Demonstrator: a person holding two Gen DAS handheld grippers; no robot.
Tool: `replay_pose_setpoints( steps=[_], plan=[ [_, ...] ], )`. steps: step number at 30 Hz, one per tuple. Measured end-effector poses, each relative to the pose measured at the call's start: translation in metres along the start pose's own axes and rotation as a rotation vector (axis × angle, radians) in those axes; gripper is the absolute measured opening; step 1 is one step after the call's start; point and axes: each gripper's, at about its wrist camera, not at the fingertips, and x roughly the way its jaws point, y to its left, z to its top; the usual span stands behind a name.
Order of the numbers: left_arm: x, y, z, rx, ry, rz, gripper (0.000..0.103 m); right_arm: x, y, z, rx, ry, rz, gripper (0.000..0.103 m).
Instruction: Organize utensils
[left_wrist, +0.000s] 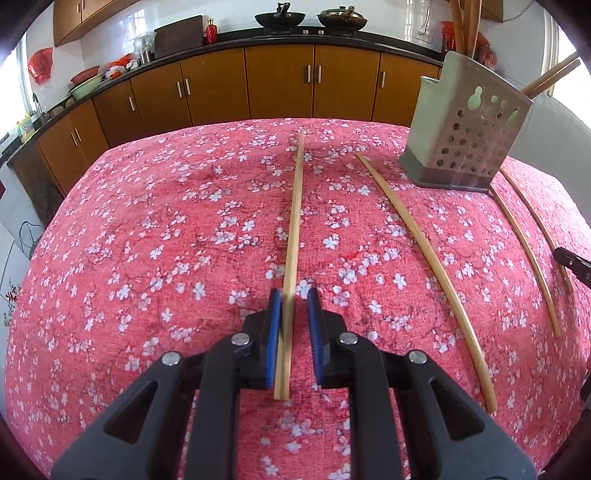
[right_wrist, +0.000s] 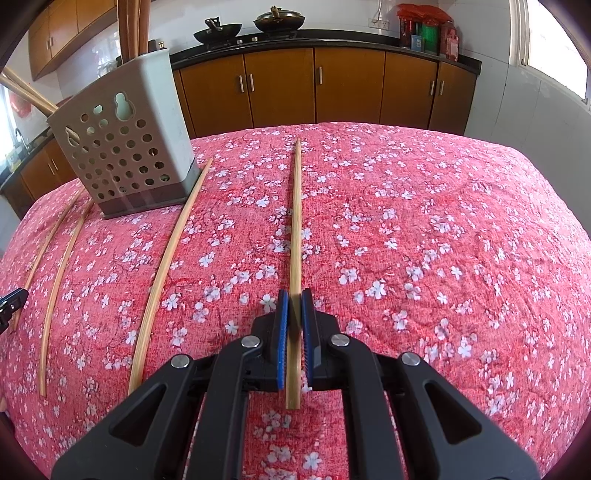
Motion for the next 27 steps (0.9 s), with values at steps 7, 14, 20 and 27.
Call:
replay_pose_setpoints(
  steps=[7,14,20,27],
  plan=[
    [-0.021,0.001,0.007,-0.011,-0.067,0.013,0.009,-0.028,0.002,0.011,-0.023,-0.087,-0.009,0.008],
    [-0.087,0.001,0.039,-0.073,-0.271,-0.025,0.009,-0.097,0.009,0.039,-0.031,-0.32,-0.006,0.008],
    [-0.119,0.018,0.065,-0.125,-0.367,-0.057,0.008,-0.123,0.01,0.053,-0.024,-0.405,0.014,0.008],
    [-0.15,0.011,0.081,-0.098,-0.425,-0.089,0.008,-0.149,0.013,0.073,-0.014,-0.462,0.075,0.008]
  ],
)
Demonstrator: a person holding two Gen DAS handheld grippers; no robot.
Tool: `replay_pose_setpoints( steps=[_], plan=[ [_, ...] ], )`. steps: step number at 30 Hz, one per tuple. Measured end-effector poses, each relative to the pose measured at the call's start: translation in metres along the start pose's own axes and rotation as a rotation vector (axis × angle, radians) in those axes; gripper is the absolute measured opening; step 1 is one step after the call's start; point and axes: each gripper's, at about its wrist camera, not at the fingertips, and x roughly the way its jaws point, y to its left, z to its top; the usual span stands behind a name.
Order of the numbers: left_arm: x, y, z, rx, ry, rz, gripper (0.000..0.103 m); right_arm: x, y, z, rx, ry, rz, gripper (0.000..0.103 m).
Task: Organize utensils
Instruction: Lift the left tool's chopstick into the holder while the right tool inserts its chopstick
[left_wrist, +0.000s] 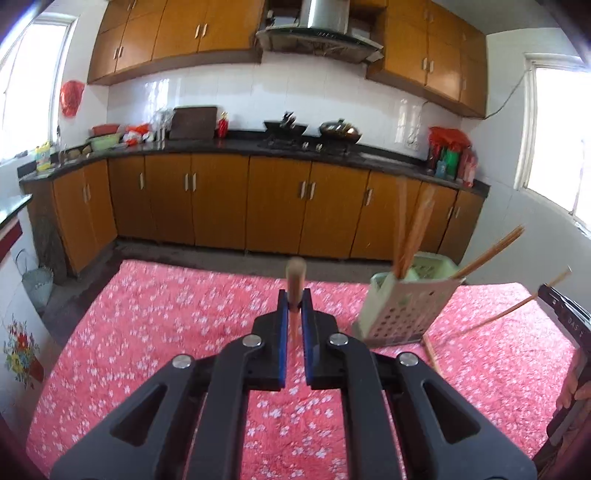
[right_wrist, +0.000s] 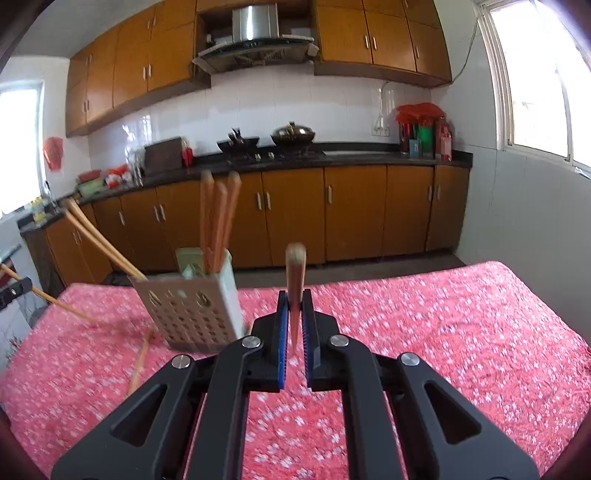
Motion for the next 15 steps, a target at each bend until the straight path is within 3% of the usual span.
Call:
replay_pose_setpoints(
  steps=[9,15],
  plan=[
    [-0.041,-0.024,0.047,0.019,-0.122,-0.094,0.008,-0.044,0.016,0.06,0.056,-0.134,0.179,0.008],
    [-0.05,-0.055,0.081,-0.014,-0.243,-0.147,0.008,-0.046,0.038,0.087,0.054,-0.25,0.212,0.008]
  ],
)
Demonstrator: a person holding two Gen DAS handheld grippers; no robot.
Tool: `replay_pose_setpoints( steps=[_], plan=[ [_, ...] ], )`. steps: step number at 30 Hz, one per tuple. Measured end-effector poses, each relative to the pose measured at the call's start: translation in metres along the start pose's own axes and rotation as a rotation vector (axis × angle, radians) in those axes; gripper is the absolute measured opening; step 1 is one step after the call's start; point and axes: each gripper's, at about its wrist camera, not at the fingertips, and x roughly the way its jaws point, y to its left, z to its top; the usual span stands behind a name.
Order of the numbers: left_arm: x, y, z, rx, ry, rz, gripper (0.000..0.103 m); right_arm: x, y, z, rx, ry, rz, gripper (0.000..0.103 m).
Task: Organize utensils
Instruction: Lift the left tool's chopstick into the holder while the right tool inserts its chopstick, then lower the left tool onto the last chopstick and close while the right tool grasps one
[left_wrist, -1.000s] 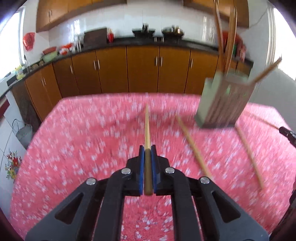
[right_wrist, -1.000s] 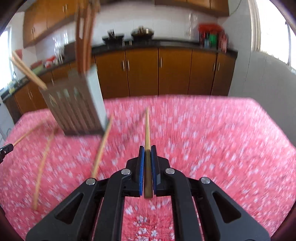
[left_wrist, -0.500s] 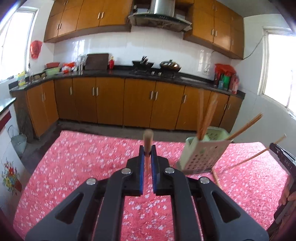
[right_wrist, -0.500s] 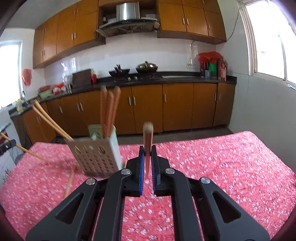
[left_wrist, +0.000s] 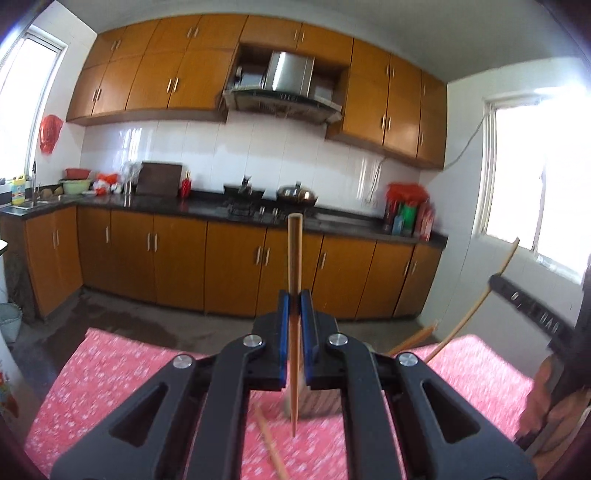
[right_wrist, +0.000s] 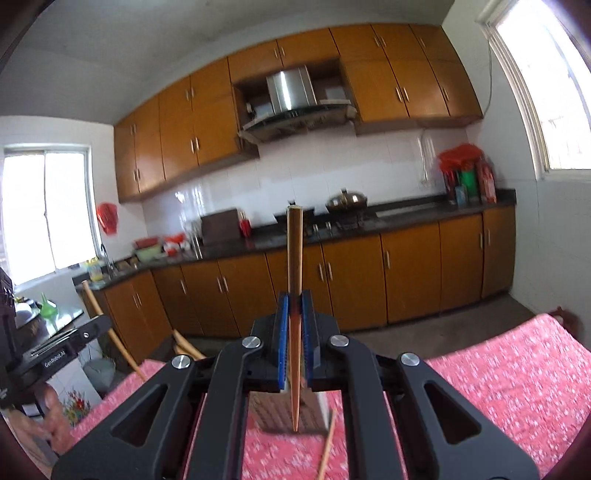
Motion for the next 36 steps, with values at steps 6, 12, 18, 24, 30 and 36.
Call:
replay_pose_setpoints(
  steps=[6,12,18,24,30,36],
  plan=[
    [0.025,-0.026,0.031,-0.026,-0.123,0.011,0.008,0.026,0.004,0.006,0.01,-0.054,-0.027,0.008],
    [0.071,-0.041,0.027,-0.018,-0.139,0.045,0.008,0.061,-0.004,-0.01,0.031,-0.007,-0.053,0.008],
    [0.121,-0.024,-0.008,-0.074,0.006,0.053,0.008,0.08,-0.011,-0.033,0.035,0.078,-0.051,0.008],
    [0.108,-0.006,-0.01,-0.104,0.019,0.059,0.022,0.067,-0.008,-0.028,0.024,0.059,-0.049,0.024],
    [0.057,0.017,-0.008,-0.122,-0.014,0.08,0.035,0.027,-0.033,-0.02,0.034,0.015,-0.138,0.031],
    [0.023,0.059,-0.055,-0.088,0.064,0.2,0.042,0.024,-0.076,-0.075,0.018,0.218,-0.275,0.032]
  ],
)
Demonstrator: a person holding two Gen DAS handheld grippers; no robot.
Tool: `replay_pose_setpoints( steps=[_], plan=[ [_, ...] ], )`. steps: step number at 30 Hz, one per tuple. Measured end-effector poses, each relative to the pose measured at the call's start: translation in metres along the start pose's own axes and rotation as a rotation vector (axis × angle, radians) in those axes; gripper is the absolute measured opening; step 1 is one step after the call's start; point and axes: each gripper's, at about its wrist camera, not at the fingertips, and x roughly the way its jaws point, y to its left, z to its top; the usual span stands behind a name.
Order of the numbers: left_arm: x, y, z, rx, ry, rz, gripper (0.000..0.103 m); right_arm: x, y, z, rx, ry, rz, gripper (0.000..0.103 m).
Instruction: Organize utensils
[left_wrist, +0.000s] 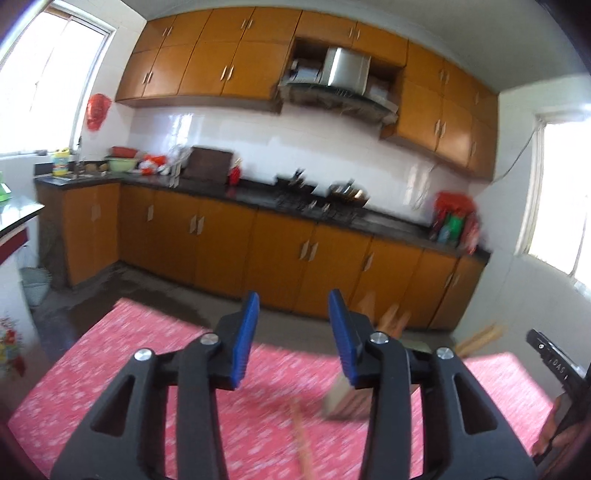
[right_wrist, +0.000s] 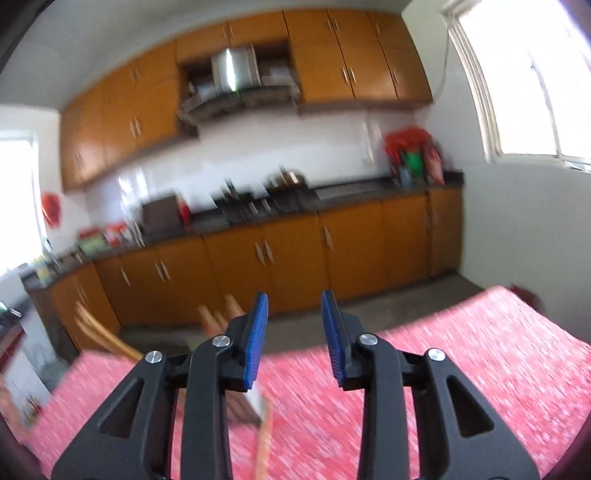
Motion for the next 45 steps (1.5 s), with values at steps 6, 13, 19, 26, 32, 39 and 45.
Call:
replay_pose_setpoints(
  steps=[6,13,19,26,32,39,45],
  plan=[
    [0.037,0.022,-0.081,0.043,0.256,0.037,0.042,0.051,0.004,-0.103,-0.002,0.374,0.076,0.031],
    [0.061,0.004,-0.147,0.021,0.458,-0.053,0.042,0.066,0.045,-0.156,-0.032,0.522,0.179,0.031],
    [0.072,-0.017,-0.172,0.064,0.526,-0.055,0.042,0.072,0.06,-0.173,-0.125,0.515,0.125,0.008],
    [0.081,-0.039,-0.193,0.148,0.578,-0.025,0.035,0.078,0.027,-0.162,-0.023,0.513,0.052,0.008],
    [0.093,-0.041,-0.196,0.193,0.581,0.043,0.009,0.075,0.024,-0.162,-0.049,0.502,0.048,0.008],
    [0.125,0.002,-0.177,0.161,0.577,0.142,0.009,0.095,0.024,-0.154,-0.087,0.489,0.011,0.008],
    [0.142,0.031,-0.164,0.137,0.565,0.166,0.015,0.127,0.017,-0.138,-0.087,0.485,-0.042,0.008]
  ],
)
